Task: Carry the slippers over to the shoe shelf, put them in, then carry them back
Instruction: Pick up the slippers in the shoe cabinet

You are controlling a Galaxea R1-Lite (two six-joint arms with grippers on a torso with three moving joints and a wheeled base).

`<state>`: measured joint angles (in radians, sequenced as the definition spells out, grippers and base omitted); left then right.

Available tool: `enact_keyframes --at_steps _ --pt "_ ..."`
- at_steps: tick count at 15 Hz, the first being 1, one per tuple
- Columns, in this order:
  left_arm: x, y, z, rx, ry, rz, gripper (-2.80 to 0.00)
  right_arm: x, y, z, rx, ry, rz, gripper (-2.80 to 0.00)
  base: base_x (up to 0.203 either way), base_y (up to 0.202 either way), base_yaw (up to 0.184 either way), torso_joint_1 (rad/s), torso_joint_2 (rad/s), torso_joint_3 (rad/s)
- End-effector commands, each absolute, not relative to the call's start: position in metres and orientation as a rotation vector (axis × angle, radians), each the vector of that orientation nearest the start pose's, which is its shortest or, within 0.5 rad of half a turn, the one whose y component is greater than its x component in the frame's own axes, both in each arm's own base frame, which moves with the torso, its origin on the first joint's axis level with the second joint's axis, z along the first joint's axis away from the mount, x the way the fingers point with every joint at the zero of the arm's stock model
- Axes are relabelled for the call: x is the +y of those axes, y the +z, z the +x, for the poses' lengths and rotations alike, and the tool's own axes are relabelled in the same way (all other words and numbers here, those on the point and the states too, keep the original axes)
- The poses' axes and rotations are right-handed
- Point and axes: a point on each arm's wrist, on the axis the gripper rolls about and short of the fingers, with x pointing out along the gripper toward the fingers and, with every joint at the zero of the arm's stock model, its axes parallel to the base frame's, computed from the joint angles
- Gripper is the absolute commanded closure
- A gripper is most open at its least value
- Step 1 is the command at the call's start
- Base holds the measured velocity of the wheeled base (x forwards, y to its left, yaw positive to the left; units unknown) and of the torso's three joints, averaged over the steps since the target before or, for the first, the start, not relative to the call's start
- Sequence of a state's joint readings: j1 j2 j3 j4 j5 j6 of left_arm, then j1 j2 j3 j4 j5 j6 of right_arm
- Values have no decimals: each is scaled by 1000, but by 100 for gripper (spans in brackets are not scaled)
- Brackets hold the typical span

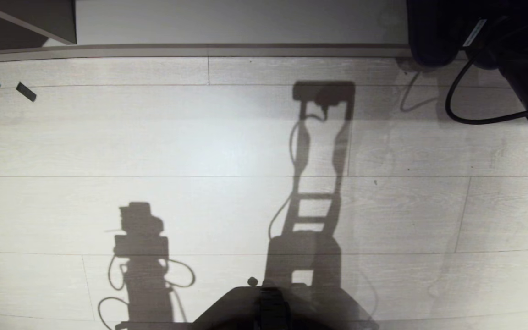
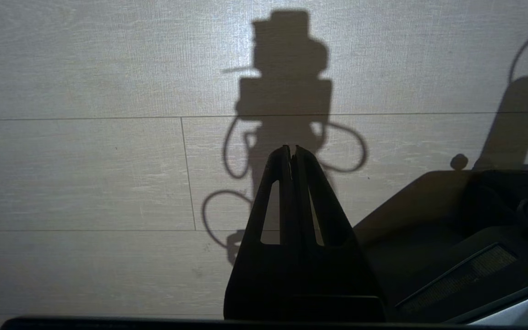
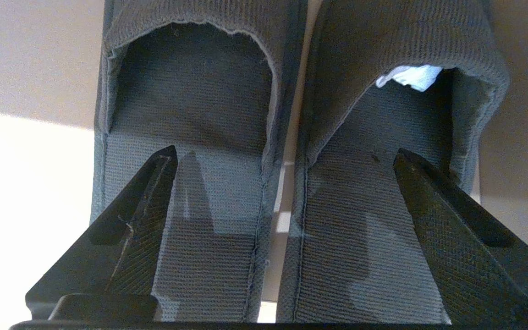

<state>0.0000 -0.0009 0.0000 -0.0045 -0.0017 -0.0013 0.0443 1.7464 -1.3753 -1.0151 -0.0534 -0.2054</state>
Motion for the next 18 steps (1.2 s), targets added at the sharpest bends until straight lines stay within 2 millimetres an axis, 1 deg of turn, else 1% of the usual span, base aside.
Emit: enact_keyframes --at_steps 1,4,6,10,18 --pt "0 76 -23 -5 -2 -2 0 13 364 325 -647 -74 -167 -280 0 0 0 0 0 0" --pt "0 76 -23 -5 -2 0 0 14 369 330 -680 -76 -160 -280 0 0 0 0 0 0" --pt "0 76 -23 -5 -2 0 0 13 376 333 -751 -77 -119 -280 0 0 0 0 0 0" --pt "0 76 -23 -5 -2 0 0 14 384 339 -793 -82 -114 -280 0 0 0 0 0 0" --pt "0 76 -23 -5 -2 -2 0 14 372 359 -759 -107 -104 -280 0 0 0 0 0 0"
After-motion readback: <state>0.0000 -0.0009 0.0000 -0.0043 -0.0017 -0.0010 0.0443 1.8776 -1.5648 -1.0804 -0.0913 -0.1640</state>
